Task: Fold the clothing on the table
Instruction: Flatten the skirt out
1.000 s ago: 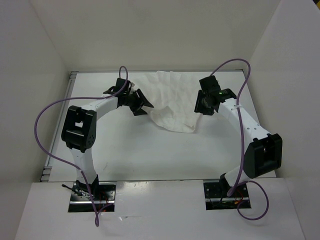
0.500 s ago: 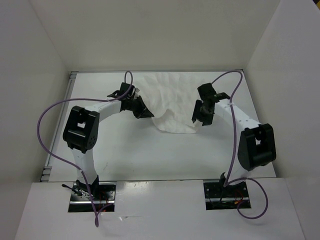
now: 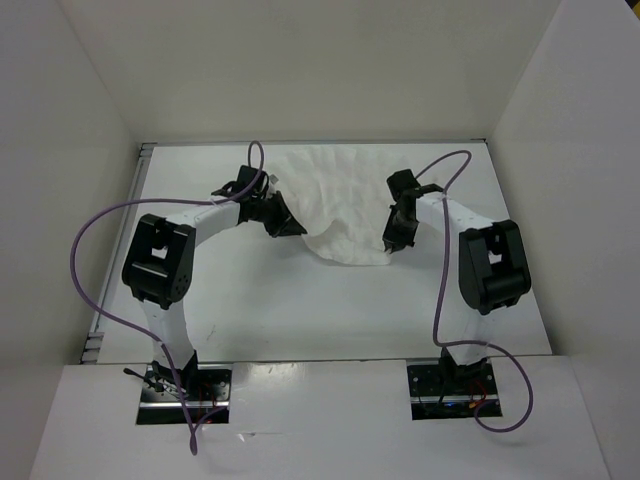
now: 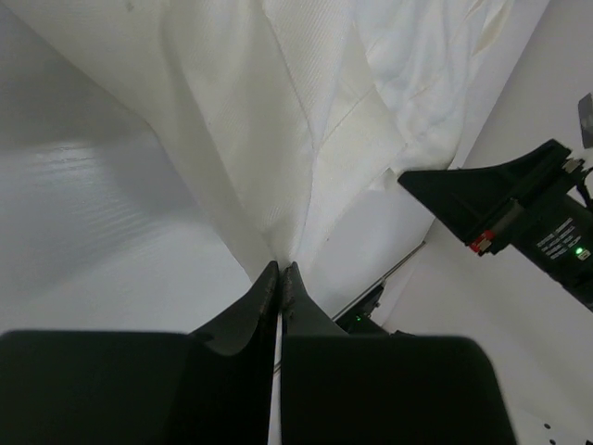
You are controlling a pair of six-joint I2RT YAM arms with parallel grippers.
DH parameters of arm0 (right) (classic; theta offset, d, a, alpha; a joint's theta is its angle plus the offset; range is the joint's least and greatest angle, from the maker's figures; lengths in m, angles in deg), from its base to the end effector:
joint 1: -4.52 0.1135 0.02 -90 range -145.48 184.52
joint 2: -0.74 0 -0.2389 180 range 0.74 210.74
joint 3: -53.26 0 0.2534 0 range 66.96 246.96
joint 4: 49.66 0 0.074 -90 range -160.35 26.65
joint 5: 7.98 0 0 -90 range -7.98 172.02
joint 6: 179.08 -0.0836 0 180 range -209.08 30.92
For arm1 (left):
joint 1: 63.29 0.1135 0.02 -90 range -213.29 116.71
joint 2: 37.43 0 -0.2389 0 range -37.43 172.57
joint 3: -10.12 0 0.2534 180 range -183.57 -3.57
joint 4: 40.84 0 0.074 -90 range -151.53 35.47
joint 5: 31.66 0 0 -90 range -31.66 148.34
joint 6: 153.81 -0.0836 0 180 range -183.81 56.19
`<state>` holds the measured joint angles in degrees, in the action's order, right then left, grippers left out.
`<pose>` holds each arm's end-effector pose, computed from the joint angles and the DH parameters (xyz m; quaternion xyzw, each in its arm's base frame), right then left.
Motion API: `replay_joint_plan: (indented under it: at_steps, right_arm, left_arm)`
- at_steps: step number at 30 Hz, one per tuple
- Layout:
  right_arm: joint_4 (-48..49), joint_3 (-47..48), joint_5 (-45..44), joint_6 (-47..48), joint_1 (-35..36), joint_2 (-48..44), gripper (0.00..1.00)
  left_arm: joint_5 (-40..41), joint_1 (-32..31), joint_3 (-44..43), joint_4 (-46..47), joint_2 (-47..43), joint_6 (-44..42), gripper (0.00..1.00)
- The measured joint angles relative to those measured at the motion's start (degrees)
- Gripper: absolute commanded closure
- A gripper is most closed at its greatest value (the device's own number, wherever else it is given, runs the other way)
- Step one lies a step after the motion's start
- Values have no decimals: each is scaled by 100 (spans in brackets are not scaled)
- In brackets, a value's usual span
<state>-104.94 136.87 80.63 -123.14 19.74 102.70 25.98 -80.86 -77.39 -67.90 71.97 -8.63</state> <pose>0.3425 0.0911 0.1163 0.1637 0.9761 0.0484 0.1344 0.3959 -0.1723 0.1353 -0.1974 0.8829 -0.4098 0.1163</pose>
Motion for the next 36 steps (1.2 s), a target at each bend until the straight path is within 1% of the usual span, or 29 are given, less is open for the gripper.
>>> replay_joint_plan:
  at_steps: [4,7,11,14,15,16,17,18,19,20,21,23,24,27,29,32,34,36]
  right_arm:
    - [-26,177,-240,-81,-44,92,100]
    - [-55,146,-308,-61,-236,15,100]
    - [-94,-216,-260,-81,-717,-466,100]
    - [-195,-372,-94,-81,-798,-767,100]
    - [-227,-396,-50,-81,-802,-804,96]
    - [-251,-400,-33,-76,-809,-804,83]
    - [-267,-417,7,-63,-824,-798,72]
    - [-299,-435,66,-52,-855,-796,68]
    - [-376,-435,98,-22,-894,-796,62]
    - [-439,-433,116,22,-944,-800,57]
    - [-560,-413,96,66,-1003,-809,55]
    - [-787,-341,15,136,-1104,-870,52]
    - [-885,-299,-20,157,-1132,-935,52]
    - [-1248,7,-136,203,-1176,-1276,49]
    - [-1307,258,-153,225,-1176,-1526,47]
    - [-1292,468,-184,306,-1176,-1639,47]
    - [-1268,474,-195,374,-1174,-1486,47]
    - [-1250,470,-210,431,-1176,-1237,46]
  left_arm:
    - [-72,0,125,85,-55,-166,100]
    - [-37,39,332,-24,-251,-433,100]
    - [186,138,715,-304,-704,-833,100]
    - [192,76,894,-385,-922,-1023,100]
    - [192,57,951,-407,-966,-1086,100]
    - [188,20,1003,-442,-979,-1176,100]
    - [188,-11,1047,-446,-979,-1235,100]
    - [153,-59,1102,-485,-979,-1333,93]
    - [79,-105,1165,-557,-979,-1473,80]
    - [-22,-144,1226,-634,-979,-1606,61]
    - [-153,-192,1287,-780,-979,-1753,44]
    - [-332,-269,1373,-1102,-1001,-2098,36]
    - [-380,-291,1405,-1222,-1023,-2149,28]
    - [-577,-337,1580,-1620,-1364,-2422,27]
    - [-667,-354,1613,-1827,-1709,-2496,27]
    - [-717,-354,1613,-1707,-2057,-2385,27]
    - [-789,-354,1611,-1486,-1976,-2205,31]
    - [-824,-354,1611,-1200,-1639,-2028,34]
